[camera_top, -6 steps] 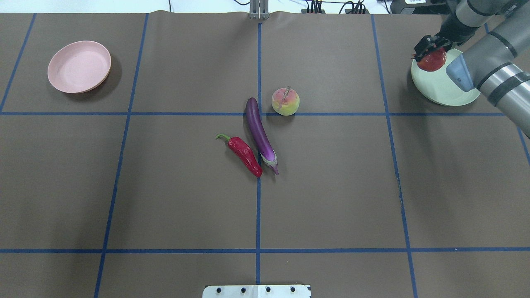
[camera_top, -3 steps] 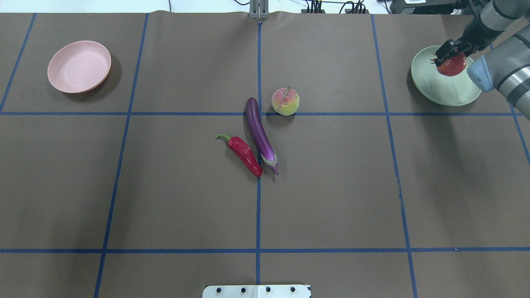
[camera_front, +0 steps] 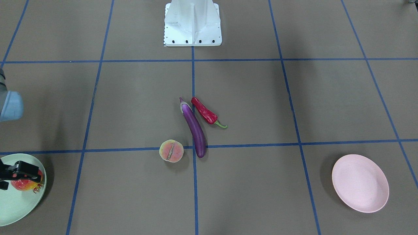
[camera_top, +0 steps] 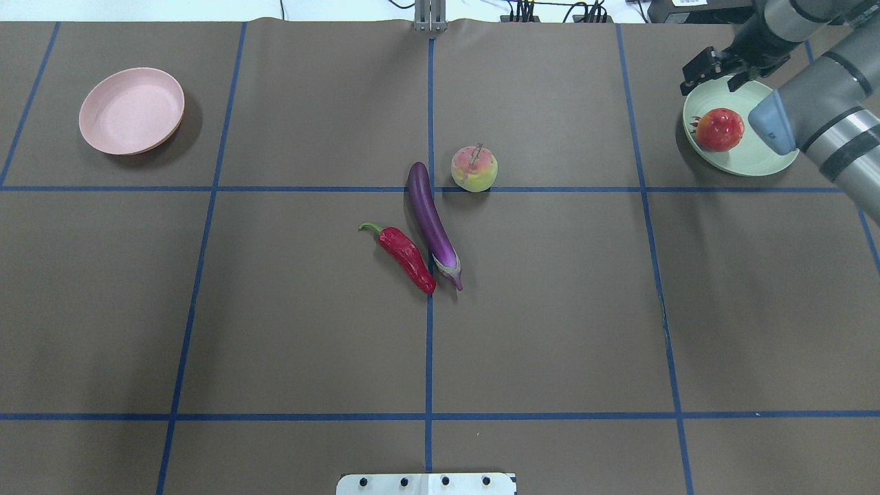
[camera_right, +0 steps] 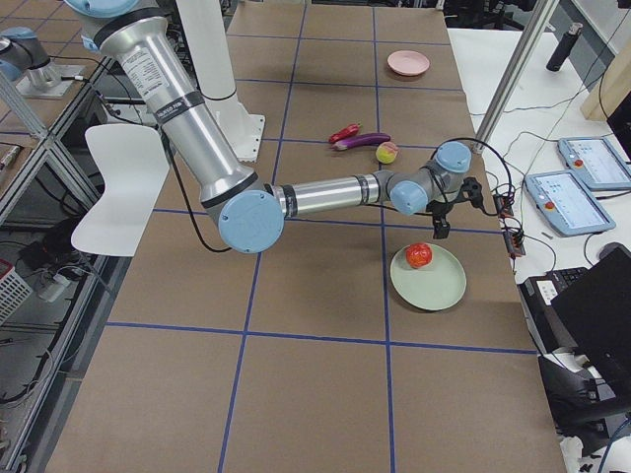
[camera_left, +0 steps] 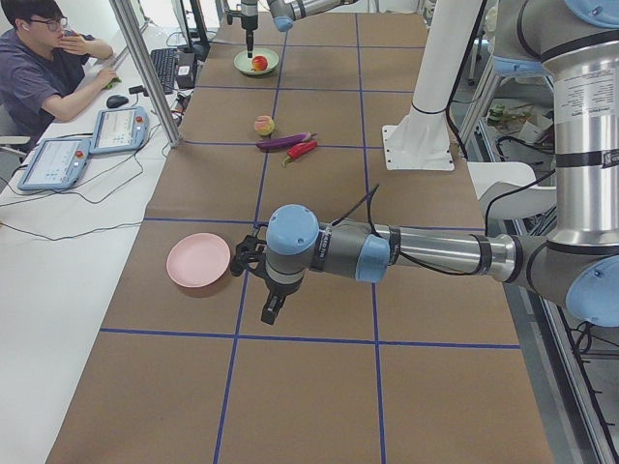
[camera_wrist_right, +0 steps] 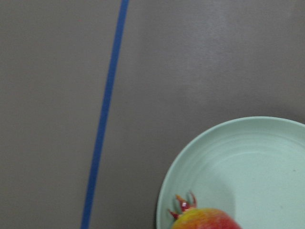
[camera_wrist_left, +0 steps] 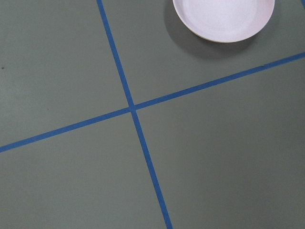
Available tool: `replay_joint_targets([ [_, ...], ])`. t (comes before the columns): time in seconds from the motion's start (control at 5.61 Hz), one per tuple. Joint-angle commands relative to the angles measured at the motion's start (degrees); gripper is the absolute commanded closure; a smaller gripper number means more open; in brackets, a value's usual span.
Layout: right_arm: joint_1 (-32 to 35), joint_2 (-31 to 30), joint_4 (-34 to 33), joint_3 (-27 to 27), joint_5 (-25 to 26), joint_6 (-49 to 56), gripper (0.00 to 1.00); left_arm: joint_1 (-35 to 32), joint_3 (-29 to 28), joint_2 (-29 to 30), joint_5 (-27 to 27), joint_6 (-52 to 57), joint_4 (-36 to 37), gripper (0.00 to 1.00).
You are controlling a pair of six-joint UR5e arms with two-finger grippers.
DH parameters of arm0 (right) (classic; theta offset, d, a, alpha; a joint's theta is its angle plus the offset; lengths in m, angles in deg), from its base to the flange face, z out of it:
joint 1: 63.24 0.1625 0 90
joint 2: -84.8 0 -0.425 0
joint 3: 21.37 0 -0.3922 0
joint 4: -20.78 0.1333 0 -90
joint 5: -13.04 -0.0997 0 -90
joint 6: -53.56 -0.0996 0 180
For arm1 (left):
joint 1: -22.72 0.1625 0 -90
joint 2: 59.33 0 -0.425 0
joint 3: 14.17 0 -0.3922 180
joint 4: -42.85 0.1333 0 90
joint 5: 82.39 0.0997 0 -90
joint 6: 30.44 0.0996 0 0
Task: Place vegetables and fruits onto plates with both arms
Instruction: 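Move the right gripper back over the peach and lower it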
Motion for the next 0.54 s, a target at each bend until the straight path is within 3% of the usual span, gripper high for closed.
replay_joint_targets([
  [0.0, -6.7, 2.1, 0.6, 7.3, 4.6, -4.5, 0.02, 0.0, -0.2, 0.0, 0.0, 0.1, 0.0, 0.0],
  [0.36, -15.5, 8.6, -0.4, 7.5, 9.2, -16.2, 0.02, 0.0, -0.6, 0.0, 0.0, 0.1, 0.1, 0.0],
])
